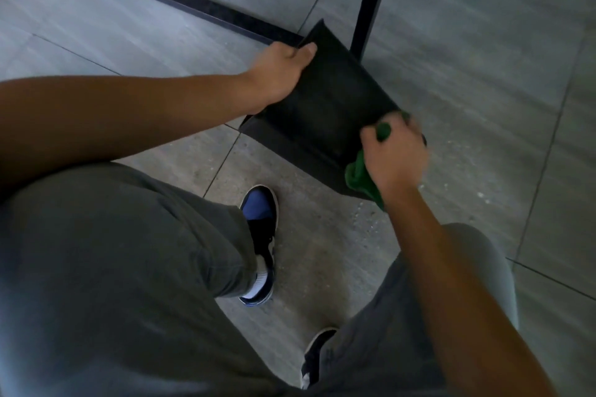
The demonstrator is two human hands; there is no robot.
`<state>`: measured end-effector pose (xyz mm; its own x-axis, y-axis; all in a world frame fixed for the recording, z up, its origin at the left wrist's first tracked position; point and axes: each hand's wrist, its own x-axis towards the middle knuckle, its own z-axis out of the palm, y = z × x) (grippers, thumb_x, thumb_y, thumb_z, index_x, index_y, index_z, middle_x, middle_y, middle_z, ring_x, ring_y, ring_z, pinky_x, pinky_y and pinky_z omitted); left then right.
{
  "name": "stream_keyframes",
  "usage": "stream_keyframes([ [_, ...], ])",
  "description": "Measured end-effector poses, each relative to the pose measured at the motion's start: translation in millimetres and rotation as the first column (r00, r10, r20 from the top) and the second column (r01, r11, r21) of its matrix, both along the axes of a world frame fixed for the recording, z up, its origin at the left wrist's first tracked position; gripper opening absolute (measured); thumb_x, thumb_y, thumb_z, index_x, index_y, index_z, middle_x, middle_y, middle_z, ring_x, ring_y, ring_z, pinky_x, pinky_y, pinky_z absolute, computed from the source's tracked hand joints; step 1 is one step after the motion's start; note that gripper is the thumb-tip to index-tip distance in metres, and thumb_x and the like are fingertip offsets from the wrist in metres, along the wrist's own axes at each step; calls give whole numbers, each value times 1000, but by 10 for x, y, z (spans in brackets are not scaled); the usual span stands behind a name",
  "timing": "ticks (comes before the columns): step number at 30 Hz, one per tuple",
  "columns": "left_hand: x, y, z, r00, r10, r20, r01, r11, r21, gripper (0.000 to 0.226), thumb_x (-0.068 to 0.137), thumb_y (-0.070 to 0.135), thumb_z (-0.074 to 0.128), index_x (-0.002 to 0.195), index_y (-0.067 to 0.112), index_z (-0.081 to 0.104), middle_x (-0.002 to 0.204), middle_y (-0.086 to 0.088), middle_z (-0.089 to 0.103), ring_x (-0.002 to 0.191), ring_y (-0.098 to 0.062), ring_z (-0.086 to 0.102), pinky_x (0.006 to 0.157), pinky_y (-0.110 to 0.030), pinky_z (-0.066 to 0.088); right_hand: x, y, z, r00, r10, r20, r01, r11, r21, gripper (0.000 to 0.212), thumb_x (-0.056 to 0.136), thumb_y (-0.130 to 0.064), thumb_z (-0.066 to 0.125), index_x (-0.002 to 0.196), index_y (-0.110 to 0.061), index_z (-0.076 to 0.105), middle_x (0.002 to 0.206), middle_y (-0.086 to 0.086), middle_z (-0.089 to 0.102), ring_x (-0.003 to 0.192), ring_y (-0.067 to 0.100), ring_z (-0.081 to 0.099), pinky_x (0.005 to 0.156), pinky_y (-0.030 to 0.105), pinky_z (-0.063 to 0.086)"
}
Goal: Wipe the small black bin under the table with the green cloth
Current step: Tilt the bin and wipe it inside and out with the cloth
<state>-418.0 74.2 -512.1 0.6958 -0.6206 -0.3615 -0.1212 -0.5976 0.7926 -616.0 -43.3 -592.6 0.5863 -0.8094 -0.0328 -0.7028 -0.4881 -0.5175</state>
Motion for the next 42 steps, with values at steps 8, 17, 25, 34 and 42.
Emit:
stream_keyframes([
  [8,32,-162,53,990,-78,119,74,997,35,56,104,47,48,63,10,53,64,-3,59,62,-14,65,69,-29,51,-238,-270,119,991,-120,60,112,985,133,28,88,-45,58,98,-21,66,98,9,68,87,28,64,71,30,43],
  [17,85,-134,17,994,-35,104,35,999,0,53,106,42,47,78,3,68,74,-5,64,59,-3,60,58,-17,47,311,465,41,873,372,316,-274,909,-314,61,94,-51,67,144,-19,56,149,16,52,128,37,55,103,44,42],
  [25,154,-39,-12,989,-36,141,21,994,108,48,106,45,47,77,9,62,74,-2,61,67,-7,59,50,-8,43,227,-321,-222,962,-211,173,214,977,-2,55,97,-55,58,139,-21,52,132,16,57,114,36,62,89,40,50],
  [34,44,-130,-10,985,-79,151,68,994,81,60,103,51,48,77,0,63,78,-10,68,74,-17,67,72,-30,54,166,-599,-14,902,-248,354,247,968,49,66,77,-51,73,133,-23,52,126,4,61,119,24,55,101,37,44],
  [42,63,-117,-38,988,-57,147,50,997,51,53,105,46,49,63,13,51,62,-1,53,53,-7,54,58,-25,44,54,312,-44,888,214,406,-175,976,-130,76,87,-29,71,156,-19,39,146,18,49,133,33,47,106,35,41],
])
